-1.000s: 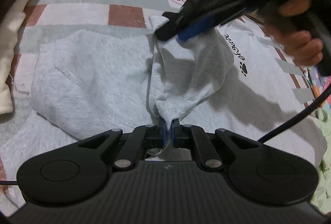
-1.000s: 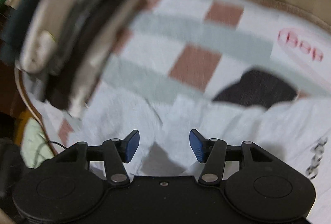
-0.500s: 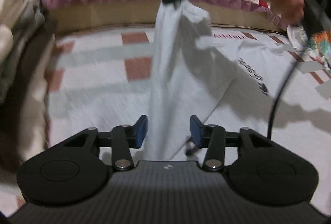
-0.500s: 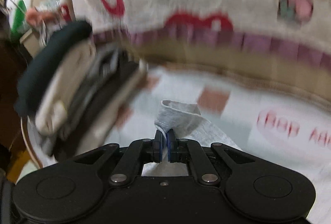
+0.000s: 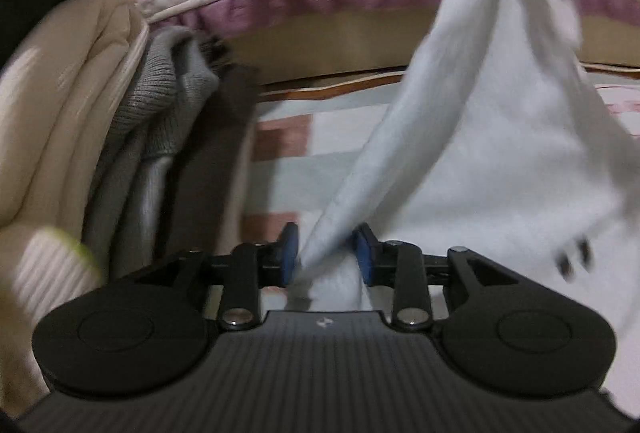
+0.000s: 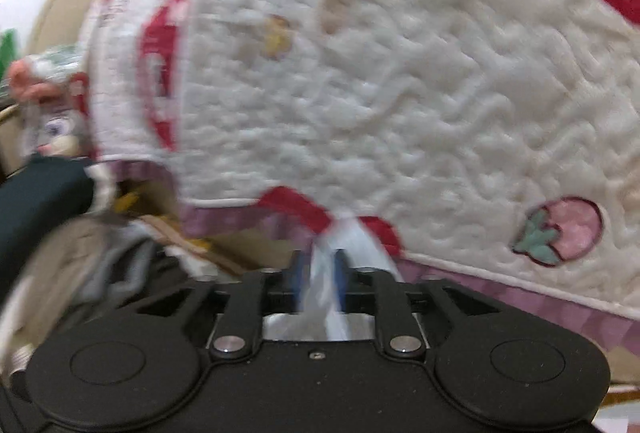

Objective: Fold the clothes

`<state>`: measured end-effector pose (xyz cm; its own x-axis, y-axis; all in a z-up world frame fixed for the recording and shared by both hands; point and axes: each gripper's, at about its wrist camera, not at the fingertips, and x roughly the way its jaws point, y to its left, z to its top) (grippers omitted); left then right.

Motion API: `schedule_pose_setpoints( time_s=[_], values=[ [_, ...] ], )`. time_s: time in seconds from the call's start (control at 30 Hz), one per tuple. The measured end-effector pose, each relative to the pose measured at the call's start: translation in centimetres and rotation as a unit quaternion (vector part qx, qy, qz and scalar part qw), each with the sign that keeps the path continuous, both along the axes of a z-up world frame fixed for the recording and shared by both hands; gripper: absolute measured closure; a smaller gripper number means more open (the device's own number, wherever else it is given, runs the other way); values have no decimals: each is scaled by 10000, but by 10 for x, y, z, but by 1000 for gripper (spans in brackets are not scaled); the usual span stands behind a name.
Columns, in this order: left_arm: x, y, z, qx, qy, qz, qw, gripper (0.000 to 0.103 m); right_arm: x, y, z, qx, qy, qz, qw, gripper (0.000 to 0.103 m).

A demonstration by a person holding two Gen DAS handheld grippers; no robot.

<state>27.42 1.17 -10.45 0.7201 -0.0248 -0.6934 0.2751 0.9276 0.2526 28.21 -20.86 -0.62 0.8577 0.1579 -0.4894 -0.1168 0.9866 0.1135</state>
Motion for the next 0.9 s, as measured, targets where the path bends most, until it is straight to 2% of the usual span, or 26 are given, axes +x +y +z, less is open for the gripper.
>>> schedule_pose_setpoints(
  time_s=[0.03,0.07,0.2,0.23,0.3,0.37,0.53,0.63,0.77,0.9],
  values=[
    [4,-4,-6,224,-61,-18,9997,71,-4,-11,-8,58,80,-130,9999,61],
    [7,-8,-11,421,-112,-26,9990,71,-9,-22,-16,116,160,-261,9995,60],
    [5,1,-6,206,49,283,9994,71,-28,-67,-49,305,486,-759,9955,60],
    [5,3,-4,138,91,347,9993,71,-39,-80,-63,178,603,-801,9948,60],
    [4,2,4,-247,192,194,9993,66,-64,-114,-92,-69,885,-975,9913,60],
    [6,-6,10,-498,283,-47,9983,61,-85,-153,-106,-239,1173,-1237,9851,60],
    [17,-65,17,-997,532,-635,9916,51,-130,-246,-125,-379,1758,-2050,9621,59],
    [24,-111,13,-1346,830,-809,9841,48,-156,-290,-133,-240,1892,-2426,9512,58],
    [45,-172,-1,-1149,815,-808,9867,46,-187,-334,-139,274,1910,-2587,9465,58],
    [69,-207,-17,-983,949,-789,9875,46,-203,-355,-148,848,1859,-2321,9510,58]
  ],
)
